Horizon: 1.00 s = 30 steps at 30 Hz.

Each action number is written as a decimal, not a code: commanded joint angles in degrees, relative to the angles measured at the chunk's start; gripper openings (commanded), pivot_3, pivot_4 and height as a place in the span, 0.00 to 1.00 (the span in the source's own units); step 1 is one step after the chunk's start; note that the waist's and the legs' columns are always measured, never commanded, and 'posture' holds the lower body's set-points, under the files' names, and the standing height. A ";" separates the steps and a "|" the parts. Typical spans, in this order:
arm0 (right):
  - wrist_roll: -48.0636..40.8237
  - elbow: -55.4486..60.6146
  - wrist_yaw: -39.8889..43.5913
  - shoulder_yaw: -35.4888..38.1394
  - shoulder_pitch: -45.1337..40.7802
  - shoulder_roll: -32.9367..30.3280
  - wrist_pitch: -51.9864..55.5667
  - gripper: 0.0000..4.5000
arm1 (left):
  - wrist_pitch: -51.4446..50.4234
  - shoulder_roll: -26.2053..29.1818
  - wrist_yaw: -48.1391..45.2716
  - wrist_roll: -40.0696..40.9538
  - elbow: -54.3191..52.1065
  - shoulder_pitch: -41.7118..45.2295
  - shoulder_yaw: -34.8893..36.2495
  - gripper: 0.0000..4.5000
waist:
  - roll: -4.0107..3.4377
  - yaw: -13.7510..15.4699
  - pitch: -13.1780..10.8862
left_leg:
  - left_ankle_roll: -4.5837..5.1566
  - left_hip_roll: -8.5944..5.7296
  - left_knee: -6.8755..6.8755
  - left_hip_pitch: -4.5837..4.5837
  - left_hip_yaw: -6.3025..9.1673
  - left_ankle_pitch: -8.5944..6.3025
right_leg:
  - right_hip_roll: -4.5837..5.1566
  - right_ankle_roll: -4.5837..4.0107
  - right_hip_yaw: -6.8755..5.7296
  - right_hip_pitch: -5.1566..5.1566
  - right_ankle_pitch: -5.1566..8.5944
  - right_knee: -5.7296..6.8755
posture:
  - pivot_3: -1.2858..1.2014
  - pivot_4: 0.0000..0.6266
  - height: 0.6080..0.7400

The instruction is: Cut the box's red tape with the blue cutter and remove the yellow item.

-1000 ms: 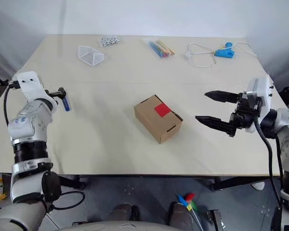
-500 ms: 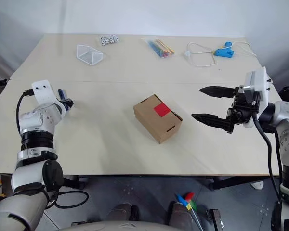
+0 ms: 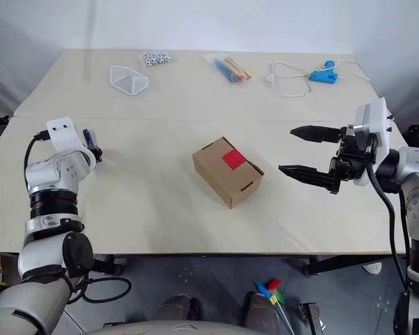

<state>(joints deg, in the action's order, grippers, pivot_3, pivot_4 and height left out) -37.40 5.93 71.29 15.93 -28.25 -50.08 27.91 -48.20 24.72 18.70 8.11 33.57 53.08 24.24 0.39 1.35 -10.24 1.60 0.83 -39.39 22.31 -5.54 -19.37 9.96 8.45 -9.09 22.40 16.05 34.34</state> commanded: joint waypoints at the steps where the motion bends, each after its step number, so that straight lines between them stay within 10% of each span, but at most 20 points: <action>1: -0.30 0.76 0.29 0.67 -0.43 -1.62 -0.51 1.00 | -1.44 0.09 0.65 -0.20 -1.36 -0.98 0.49 0.57 | 0.00 0.00 0.00 | 0.00 0.00 0.00 0.00 0.00 0.00 | 0.00 0.00 0.00 0.00 0.00 0.00 | 0.52 0.24 1.00; 10: -0.02 0.80 0.20 0.87 -0.17 -2.14 -0.72 1.00 | -3.01 1.10 -0.48 -0.46 -3.29 -2.30 0.08 0.06 | -0.01 -0.11 0.00 | -0.01 0.01 0.00 -0.04 0.00 0.00 | 0.00 0.00 0.04 0.02 0.00 0.05 | 0.52 0.24 1.00; 28: 0.42 0.53 -0.99 0.06 -0.43 -1.82 -1.12 1.00 | -13.31 7.67 -13.54 -3.49 -11.49 -6.03 -11.23 0.06 | 0.00 0.13 0.00 | -0.01 0.00 -0.06 -0.02 -0.06 0.00 | 0.00 0.00 0.05 0.03 0.00 0.13 | 0.52 0.24 1.00; 30: 0.43 0.37 -1.07 -0.09 -0.61 -1.75 -1.19 1.00 | -13.70 7.67 -13.81 -4.26 -11.84 -6.08 -12.21 0.19 | 0.00 0.14 0.00 | -0.01 0.00 -0.06 -0.02 -0.05 0.00 | 0.00 0.00 0.05 0.02 0.00 0.13 | 0.52 0.24 1.00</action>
<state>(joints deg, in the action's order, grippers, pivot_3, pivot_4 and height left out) -36.83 5.90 70.45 15.35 -27.98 -51.57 27.55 -61.16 32.15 5.73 4.39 22.95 47.64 12.85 0.38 1.49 -10.23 1.58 0.83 -39.46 22.28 -5.59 -19.36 9.97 8.44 -9.04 22.43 16.05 34.48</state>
